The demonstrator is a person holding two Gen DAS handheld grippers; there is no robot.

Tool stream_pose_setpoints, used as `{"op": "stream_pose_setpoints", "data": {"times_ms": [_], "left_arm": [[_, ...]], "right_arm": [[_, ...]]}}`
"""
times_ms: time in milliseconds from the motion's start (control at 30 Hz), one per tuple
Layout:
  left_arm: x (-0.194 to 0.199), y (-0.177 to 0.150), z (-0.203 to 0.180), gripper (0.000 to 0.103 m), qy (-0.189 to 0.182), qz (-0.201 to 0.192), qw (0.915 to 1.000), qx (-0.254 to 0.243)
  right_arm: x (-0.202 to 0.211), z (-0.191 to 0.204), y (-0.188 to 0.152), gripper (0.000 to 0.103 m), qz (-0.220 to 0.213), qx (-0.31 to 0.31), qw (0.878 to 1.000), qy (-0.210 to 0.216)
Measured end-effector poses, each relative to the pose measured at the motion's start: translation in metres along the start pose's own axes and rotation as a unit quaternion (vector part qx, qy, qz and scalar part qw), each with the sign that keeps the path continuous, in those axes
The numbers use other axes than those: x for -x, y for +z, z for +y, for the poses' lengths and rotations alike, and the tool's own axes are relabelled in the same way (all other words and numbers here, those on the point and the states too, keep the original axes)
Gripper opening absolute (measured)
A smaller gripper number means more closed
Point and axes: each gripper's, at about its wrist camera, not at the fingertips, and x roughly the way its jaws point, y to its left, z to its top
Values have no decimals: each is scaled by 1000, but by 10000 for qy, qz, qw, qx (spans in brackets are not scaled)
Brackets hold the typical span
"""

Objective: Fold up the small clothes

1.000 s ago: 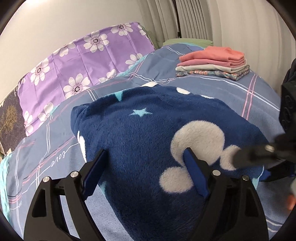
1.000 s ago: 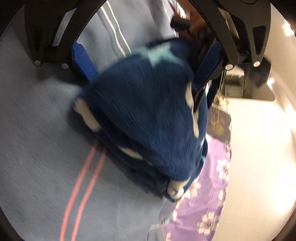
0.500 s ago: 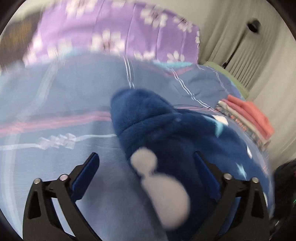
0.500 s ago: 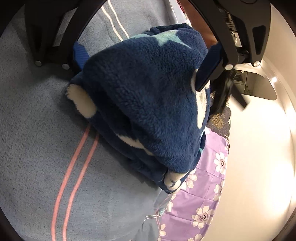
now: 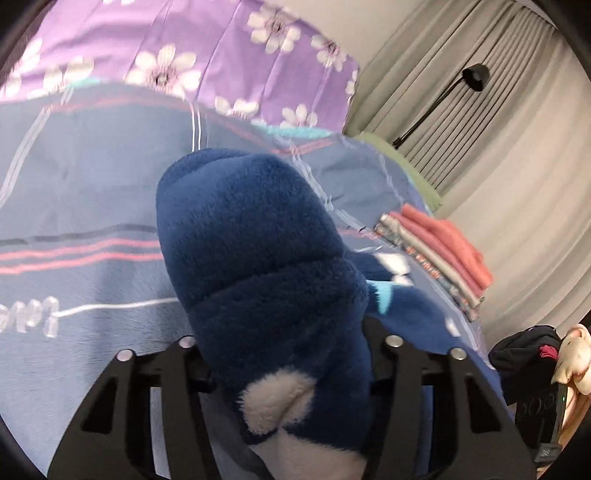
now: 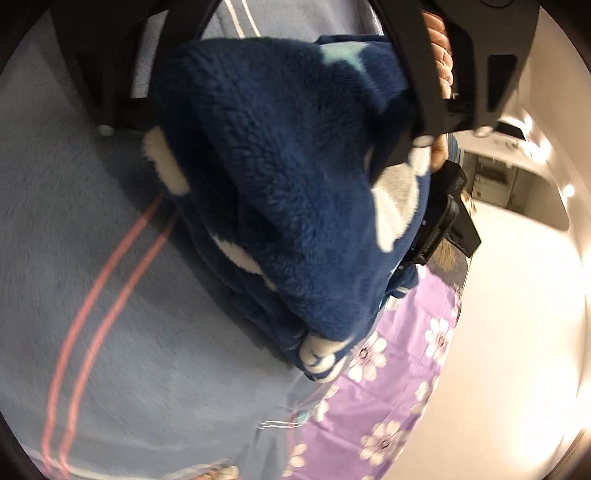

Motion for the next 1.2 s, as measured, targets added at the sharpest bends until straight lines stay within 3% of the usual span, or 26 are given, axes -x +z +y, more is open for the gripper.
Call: {"op": "stream_pose_setpoints", "data": {"times_ms": [133, 267, 467, 600, 733, 767, 800, 833, 867, 933, 967, 1033, 1100, 1200], "left_arm": [[42, 18, -23, 53, 197, -448, 9975, -512], [93, 53, -20, 53, 718, -1093, 9892, -662], [138, 110, 34, 53, 1642, -1807, 9694, -240], [146, 131, 82, 53, 2140, -2104, 9538, 160], [130, 137, 140, 58, 2485, -2153, 9424, 615], [118, 131, 159, 62, 2645, -2066, 9388, 773], [109, 127, 170, 71, 2765, -1946, 9369, 889], [91, 117, 189, 75, 2943, -1624, 9353, 1102], [67, 103, 210, 75, 3120, -1061, 9346, 1339], [43, 86, 231, 80, 3495, -645, 9232, 1460], [41, 76, 236, 84, 3463, -676, 9229, 1540], [56, 73, 243, 88, 2998, -920, 9301, 1910], [58, 75, 241, 89, 3058, -802, 9290, 1925], [69, 64, 204, 89, 3269, -813, 9332, 1254]], "right_arm": [[8, 56, 32, 61, -283, 1343, 9905, -19], [-20, 102, 79, 61, -116, 1986, 9797, 243], [-131, 188, 162, 61, 398, 2948, 9529, 587], [-208, 235, 188, 61, 644, 3375, 9371, 617], [-285, 252, 199, 62, 706, 3682, 9255, 542], [-299, 249, 197, 69, 712, 3699, 9254, 425], [-323, 239, 195, 84, 716, 3622, 9293, 5], [-342, 227, 194, 88, 721, 3473, 9339, -446], [-364, 205, 190, 89, 862, 3221, 9386, -887], [-380, 176, 184, 89, 1032, 2848, 9489, -881], [-380, 165, 182, 91, 1046, 2634, 9570, -623], [-369, 148, 180, 91, 940, 2203, 9704, -301], [-356, 147, 178, 91, 901, 2112, 9727, -344], [-317, 156, 165, 91, 684, 2457, 9657, -482]]}}
